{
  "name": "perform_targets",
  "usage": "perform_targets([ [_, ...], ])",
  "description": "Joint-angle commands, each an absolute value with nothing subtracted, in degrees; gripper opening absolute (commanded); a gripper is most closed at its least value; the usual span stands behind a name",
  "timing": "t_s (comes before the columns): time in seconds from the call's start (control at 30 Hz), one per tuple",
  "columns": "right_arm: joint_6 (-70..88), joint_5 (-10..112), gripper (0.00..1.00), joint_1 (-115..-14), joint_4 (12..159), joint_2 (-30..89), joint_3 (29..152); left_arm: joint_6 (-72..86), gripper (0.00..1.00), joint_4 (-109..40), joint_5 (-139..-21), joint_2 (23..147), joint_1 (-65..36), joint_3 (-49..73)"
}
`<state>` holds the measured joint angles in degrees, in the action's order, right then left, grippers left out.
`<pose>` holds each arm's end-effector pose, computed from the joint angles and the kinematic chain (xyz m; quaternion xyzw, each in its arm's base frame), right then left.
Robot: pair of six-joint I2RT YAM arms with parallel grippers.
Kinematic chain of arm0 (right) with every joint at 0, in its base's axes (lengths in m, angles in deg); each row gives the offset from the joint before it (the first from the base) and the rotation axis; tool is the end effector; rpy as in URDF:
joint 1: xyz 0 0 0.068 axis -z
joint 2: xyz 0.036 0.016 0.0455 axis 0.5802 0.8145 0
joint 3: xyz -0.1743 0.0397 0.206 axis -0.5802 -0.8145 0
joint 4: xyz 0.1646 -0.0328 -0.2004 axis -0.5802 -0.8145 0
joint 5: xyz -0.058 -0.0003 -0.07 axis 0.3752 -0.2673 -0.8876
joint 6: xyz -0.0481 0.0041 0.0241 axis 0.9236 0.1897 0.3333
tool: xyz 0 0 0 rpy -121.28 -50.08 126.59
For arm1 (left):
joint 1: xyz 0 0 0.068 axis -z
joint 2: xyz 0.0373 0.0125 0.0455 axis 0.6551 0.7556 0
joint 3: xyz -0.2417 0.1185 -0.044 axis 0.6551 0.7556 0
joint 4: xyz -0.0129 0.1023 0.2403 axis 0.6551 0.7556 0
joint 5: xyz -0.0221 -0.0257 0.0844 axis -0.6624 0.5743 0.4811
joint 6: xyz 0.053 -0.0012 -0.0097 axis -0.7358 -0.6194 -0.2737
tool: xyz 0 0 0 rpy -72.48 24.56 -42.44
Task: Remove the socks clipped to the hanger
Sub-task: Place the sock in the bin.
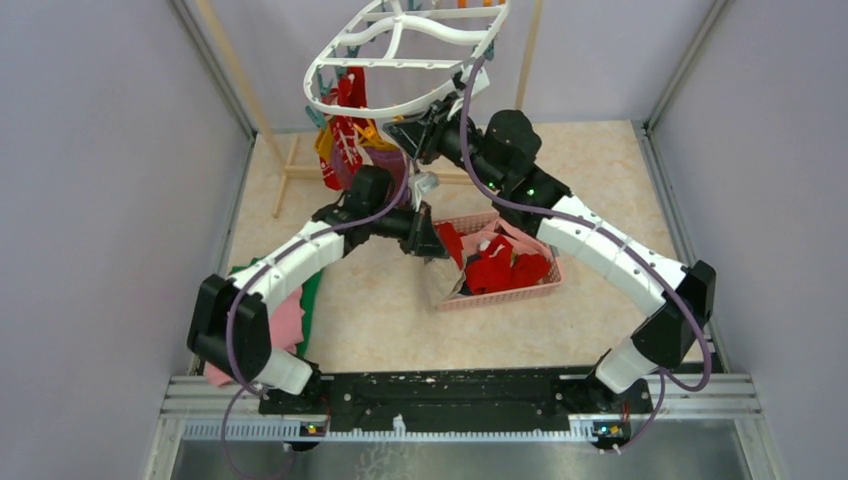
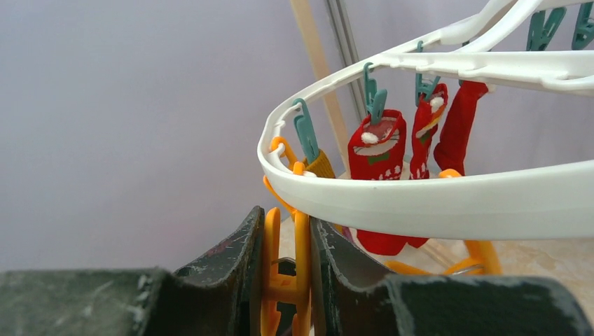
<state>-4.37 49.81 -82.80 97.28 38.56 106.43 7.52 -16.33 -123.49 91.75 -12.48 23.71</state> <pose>0.2476 0.2744 0.4675 -0.1871 0.5973 0.4611 0.6290 0.2591 -0.1721 0.2820 0.3056 0.7726 -0.5040 0.2359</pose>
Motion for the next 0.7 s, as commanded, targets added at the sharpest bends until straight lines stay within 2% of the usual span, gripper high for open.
perform_targets([
  [0.0, -5.30, 51.21, 0.02, -82.84, 99.19, 34.93, 105.58, 4.01, 0.00, -19.73, -121.82, 97.35, -9.48, 16.40],
  [0.23, -5.81, 51.09, 0.02, -82.83, 97.77, 34.85, 105.41, -0.50, 0.00, -10.08, -118.77, 114.46, -6.63, -4.73],
  [0.37, -5.56, 51.20, 0.02, -82.84, 96.98, 34.46, 105.24, -0.87, 0.00, -13.88, -116.77, 116.77, -5.75, -7.01],
  [0.53, -5.43, 51.50, 0.02, -82.82, 96.50, 34.61, 105.54, -3.58, 0.00, -14.16, -114.14, 118.24, -2.22, -2.97],
  [0.57, -5.48, 51.50, 0.02, -82.81, 96.52, 34.67, 105.40, -5.05, 0.03, -14.06, -112.85, 118.85, -1.12, -2.04],
  [0.67, -5.69, 51.46, 0.01, -82.84, 96.65, 34.77, 104.96, -9.34, 0.29, -13.13, -108.34, 120.50, 1.66, -0.80],
])
